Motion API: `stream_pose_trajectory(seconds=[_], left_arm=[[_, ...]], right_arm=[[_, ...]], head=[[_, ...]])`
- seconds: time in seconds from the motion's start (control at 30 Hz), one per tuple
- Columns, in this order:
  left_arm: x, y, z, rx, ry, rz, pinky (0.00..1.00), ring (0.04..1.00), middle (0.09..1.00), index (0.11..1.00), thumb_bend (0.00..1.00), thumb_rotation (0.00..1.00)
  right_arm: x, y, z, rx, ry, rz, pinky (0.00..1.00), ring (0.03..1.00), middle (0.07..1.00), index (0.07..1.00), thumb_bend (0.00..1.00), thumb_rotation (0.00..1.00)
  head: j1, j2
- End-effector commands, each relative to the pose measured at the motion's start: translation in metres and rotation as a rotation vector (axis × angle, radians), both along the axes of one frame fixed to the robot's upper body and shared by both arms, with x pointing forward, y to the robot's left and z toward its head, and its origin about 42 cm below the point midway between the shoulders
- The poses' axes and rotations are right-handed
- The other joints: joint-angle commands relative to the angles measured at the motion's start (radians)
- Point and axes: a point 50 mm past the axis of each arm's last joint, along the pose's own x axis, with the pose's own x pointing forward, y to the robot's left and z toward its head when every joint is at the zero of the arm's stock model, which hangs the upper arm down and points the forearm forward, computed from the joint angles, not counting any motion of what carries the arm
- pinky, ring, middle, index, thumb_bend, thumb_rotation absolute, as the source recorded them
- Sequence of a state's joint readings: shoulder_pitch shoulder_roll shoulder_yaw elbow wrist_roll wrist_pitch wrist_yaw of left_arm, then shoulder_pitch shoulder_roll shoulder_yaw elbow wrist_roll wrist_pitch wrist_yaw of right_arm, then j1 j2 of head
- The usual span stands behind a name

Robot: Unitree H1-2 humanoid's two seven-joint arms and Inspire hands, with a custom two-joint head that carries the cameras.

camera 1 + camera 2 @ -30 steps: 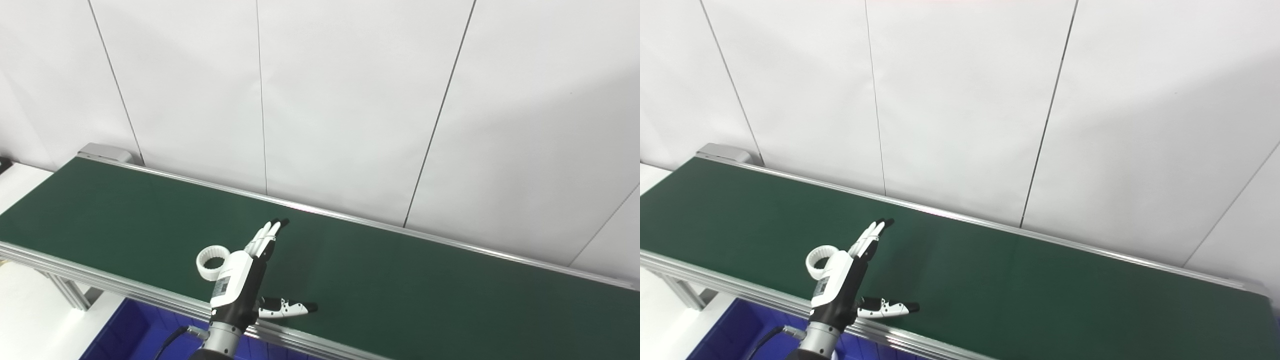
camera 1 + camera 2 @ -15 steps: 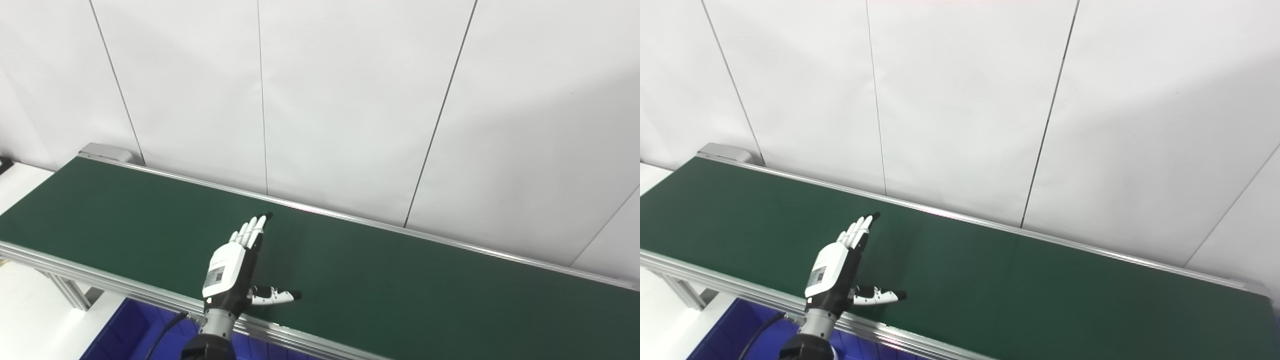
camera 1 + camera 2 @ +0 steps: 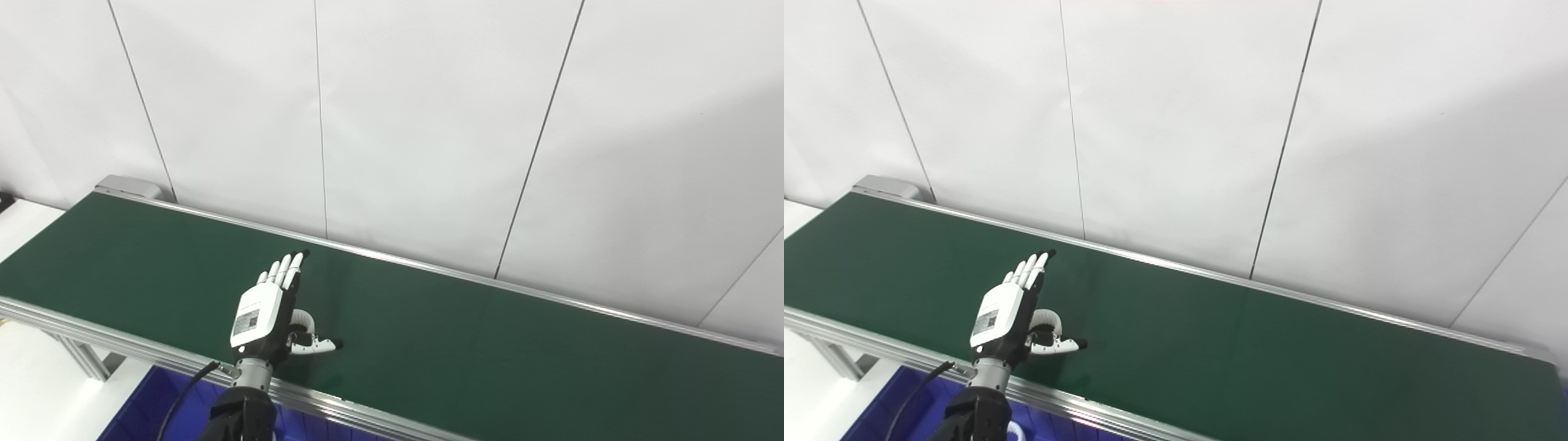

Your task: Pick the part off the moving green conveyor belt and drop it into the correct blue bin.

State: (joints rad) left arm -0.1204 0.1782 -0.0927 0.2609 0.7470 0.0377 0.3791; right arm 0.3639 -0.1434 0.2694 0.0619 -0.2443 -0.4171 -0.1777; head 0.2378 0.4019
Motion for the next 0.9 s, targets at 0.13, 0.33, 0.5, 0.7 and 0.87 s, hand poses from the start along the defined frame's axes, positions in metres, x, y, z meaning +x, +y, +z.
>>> stream_pose_trajectory(seconds=[0.13, 0.33, 0.5, 0.7, 0.87], left_arm=[[0.022, 0.010, 0.007, 0.047, -0.032, 0.033, 1.00, 1.000, 1.000, 0.969, 0.82, 0.13], [0.026, 0.012, -0.005, 0.060, 0.025, 0.043, 0.96, 0.990, 1.000, 0.961, 0.82, 0.15], [0.024, 0.011, -0.011, 0.043, 0.098, 0.024, 0.85, 0.931, 0.968, 0.927, 0.79, 0.07], [0.019, 0.003, -0.011, -0.035, 0.181, -0.038, 0.68, 0.801, 0.858, 0.820, 0.72, 0.00], [0.018, -0.002, -0.006, -0.173, 0.161, -0.081, 0.38, 0.442, 0.509, 0.585, 0.49, 0.00]], right_arm=[[0.004, 0.004, 0.012, 0.032, -0.085, 0.003, 0.64, 0.786, 0.837, 0.851, 0.58, 0.33], [0.003, 0.003, 0.012, 0.027, -0.086, -0.001, 0.65, 0.786, 0.831, 0.853, 0.59, 0.35], [0.003, 0.003, 0.013, 0.034, -0.088, -0.002, 0.64, 0.782, 0.832, 0.850, 0.60, 0.37], [0.004, 0.002, 0.014, 0.037, -0.089, 0.002, 0.66, 0.795, 0.837, 0.859, 0.60, 0.36], [0.004, 0.002, 0.014, 0.031, -0.093, -0.003, 0.66, 0.788, 0.830, 0.858, 0.61, 0.38]], head=[[-0.005, 0.003], [-0.004, 0.004], [-0.004, 0.008], [-0.003, 0.011], [-0.003, 0.013]])
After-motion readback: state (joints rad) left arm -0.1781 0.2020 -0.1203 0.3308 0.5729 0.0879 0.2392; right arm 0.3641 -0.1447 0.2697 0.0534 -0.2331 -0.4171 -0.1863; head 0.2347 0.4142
